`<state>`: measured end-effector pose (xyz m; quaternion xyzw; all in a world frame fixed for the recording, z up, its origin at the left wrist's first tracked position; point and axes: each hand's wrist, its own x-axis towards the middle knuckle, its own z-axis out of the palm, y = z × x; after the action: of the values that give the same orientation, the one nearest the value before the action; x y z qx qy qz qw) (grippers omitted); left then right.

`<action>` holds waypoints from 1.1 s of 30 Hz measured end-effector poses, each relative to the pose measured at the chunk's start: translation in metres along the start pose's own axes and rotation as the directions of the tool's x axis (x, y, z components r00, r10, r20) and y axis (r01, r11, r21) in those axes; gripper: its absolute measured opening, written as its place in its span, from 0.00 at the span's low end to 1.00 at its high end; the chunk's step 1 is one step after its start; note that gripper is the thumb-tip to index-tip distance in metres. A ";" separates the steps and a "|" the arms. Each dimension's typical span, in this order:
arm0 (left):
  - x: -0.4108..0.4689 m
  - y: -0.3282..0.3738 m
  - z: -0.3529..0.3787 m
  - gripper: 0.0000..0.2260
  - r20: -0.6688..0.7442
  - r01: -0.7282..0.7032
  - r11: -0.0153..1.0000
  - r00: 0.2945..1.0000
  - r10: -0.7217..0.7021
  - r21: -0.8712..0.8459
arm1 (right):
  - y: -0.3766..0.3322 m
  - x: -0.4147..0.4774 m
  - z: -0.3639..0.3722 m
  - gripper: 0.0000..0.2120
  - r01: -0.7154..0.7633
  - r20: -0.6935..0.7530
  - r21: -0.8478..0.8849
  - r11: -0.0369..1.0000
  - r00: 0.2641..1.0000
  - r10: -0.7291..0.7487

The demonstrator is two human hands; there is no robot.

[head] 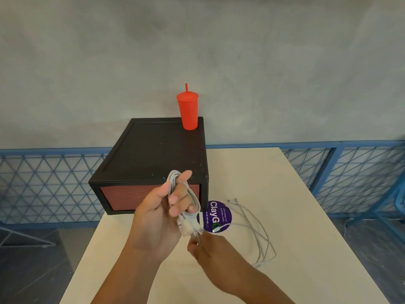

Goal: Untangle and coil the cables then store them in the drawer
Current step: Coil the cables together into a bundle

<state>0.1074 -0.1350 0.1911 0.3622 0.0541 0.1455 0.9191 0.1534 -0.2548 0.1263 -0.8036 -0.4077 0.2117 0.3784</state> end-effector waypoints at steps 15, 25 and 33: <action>0.007 -0.018 -0.016 0.13 -0.212 0.092 0.585 0.967 0.141 0.806 | -0.035 -0.020 -0.042 0.10 0.038 0.039 -0.483 0.875 0.999 -0.022; -0.013 -0.015 -0.012 0.19 -0.107 0.298 0.581 0.934 -0.340 0.758 | -0.048 -0.002 -0.081 0.06 0.046 -0.020 -0.236 0.971 0.998 -0.052; -0.018 -0.007 -0.014 0.24 0.088 0.289 0.711 0.893 -0.442 0.641 | -0.040 0.004 -0.071 0.03 0.087 -0.015 -0.118 0.989 0.996 -0.090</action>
<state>0.0887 -0.1364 0.1759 0.6364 0.0603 -0.1098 0.7611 0.1822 -0.2673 0.2016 -0.8076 -0.4507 0.1622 0.3439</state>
